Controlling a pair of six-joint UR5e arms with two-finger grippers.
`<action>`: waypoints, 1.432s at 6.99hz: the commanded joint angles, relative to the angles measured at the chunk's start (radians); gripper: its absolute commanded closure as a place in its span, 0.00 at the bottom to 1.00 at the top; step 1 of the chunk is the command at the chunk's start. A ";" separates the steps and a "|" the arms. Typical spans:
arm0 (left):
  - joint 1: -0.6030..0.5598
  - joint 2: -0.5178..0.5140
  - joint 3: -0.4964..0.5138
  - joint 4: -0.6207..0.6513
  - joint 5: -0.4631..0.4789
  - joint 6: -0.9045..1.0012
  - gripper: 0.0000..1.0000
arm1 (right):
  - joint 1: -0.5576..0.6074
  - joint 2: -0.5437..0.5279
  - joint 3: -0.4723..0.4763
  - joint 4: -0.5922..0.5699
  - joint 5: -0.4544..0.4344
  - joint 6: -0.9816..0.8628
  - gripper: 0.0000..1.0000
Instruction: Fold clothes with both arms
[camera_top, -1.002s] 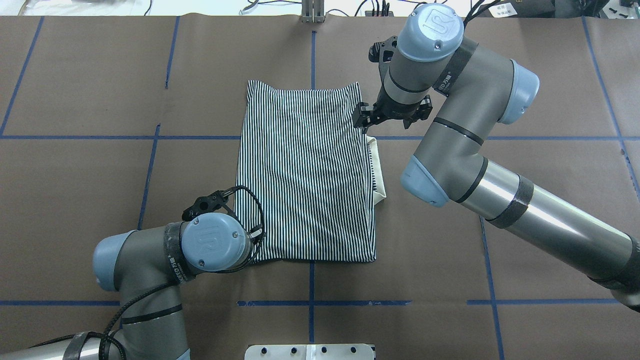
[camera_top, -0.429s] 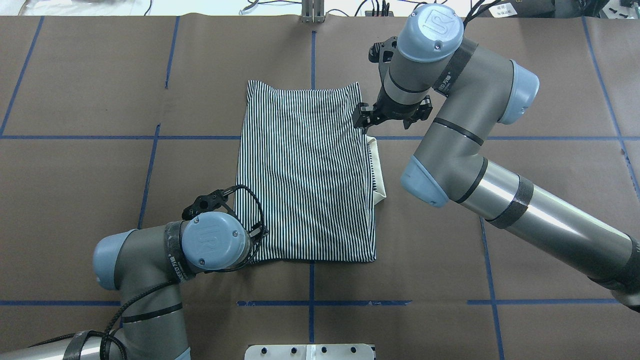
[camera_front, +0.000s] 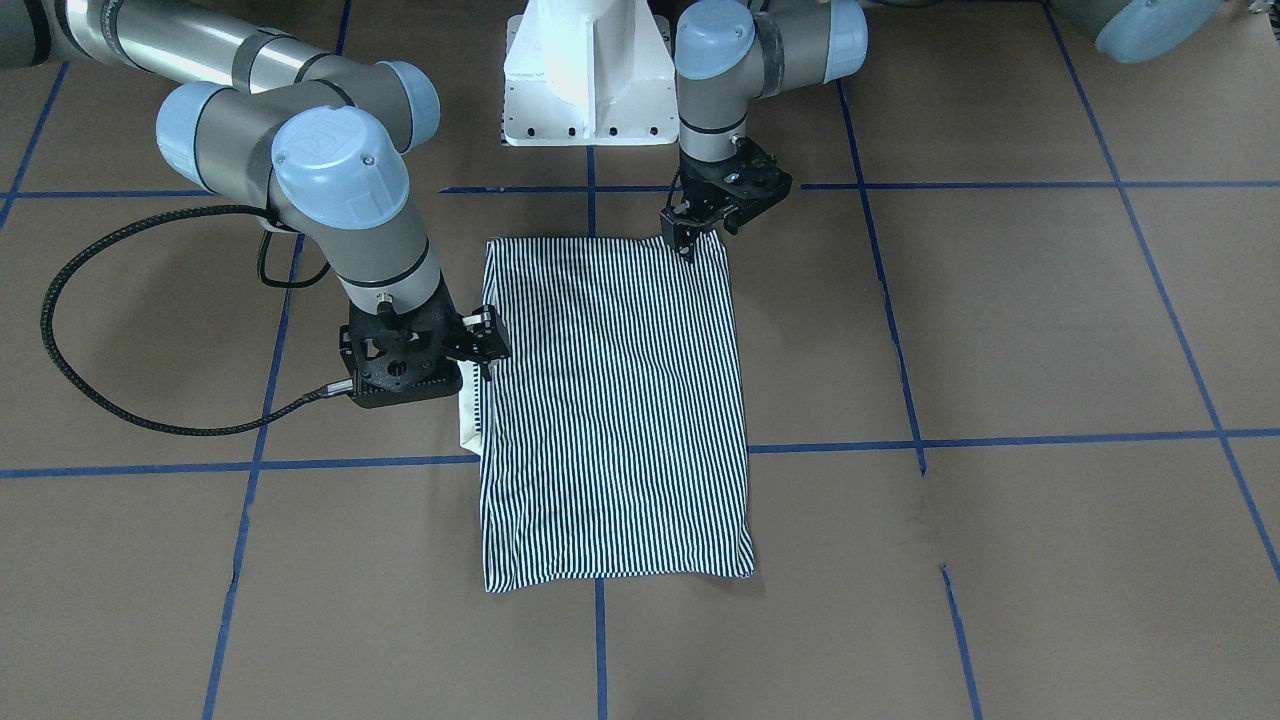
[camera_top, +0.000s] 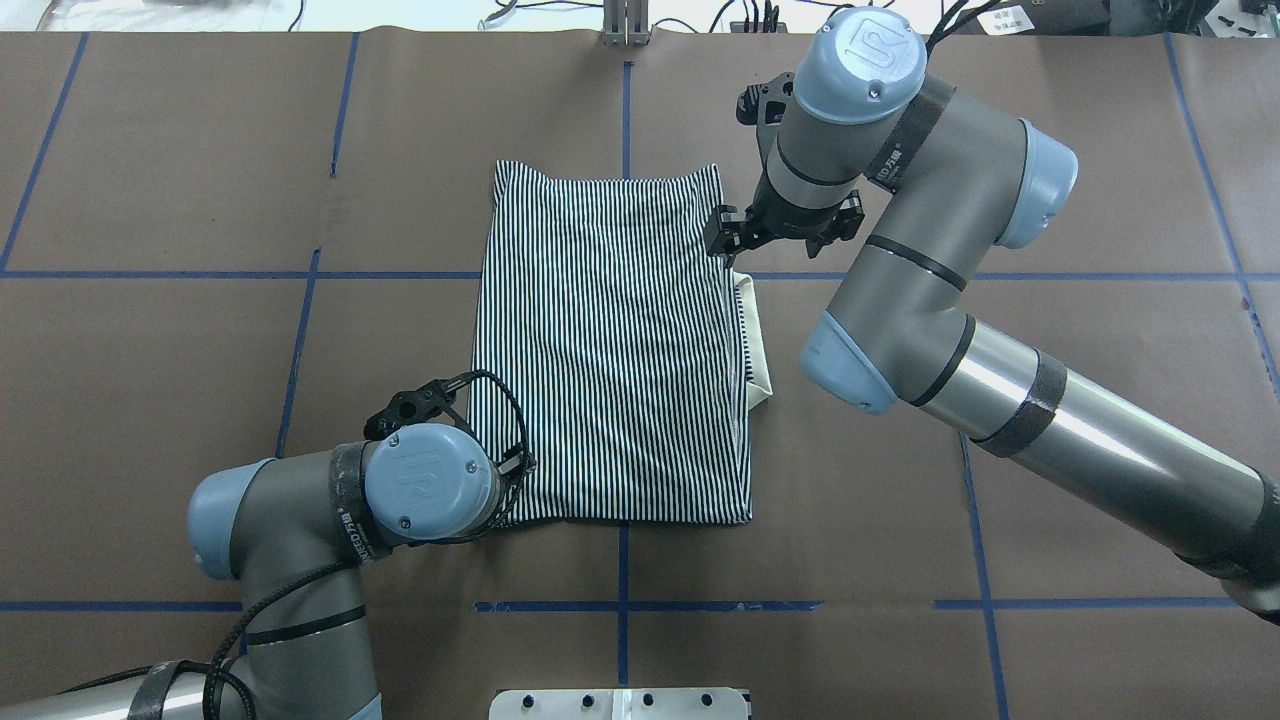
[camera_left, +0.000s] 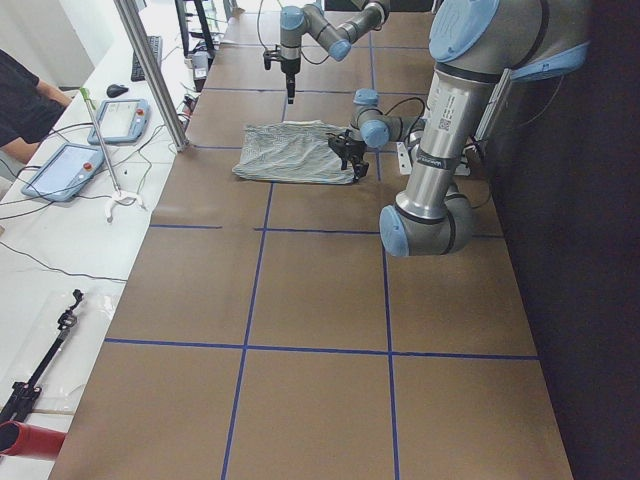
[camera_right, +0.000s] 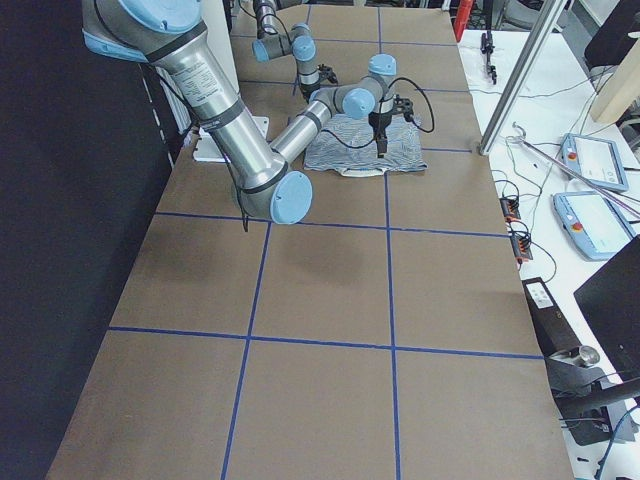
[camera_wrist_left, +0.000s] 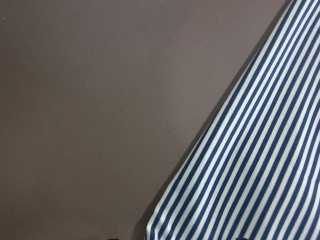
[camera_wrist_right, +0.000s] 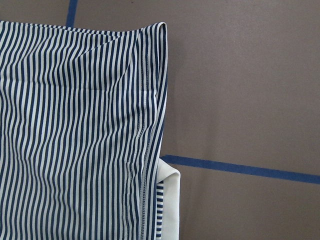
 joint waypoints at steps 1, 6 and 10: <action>0.000 0.000 0.019 -0.001 0.000 -0.001 0.19 | 0.000 -0.001 0.000 0.000 -0.001 0.000 0.00; 0.005 -0.014 0.019 -0.001 -0.007 -0.001 0.92 | 0.002 -0.001 0.000 -0.002 -0.001 0.000 0.00; 0.005 -0.011 0.007 0.006 -0.007 0.003 1.00 | 0.000 -0.001 0.000 -0.005 -0.001 0.000 0.00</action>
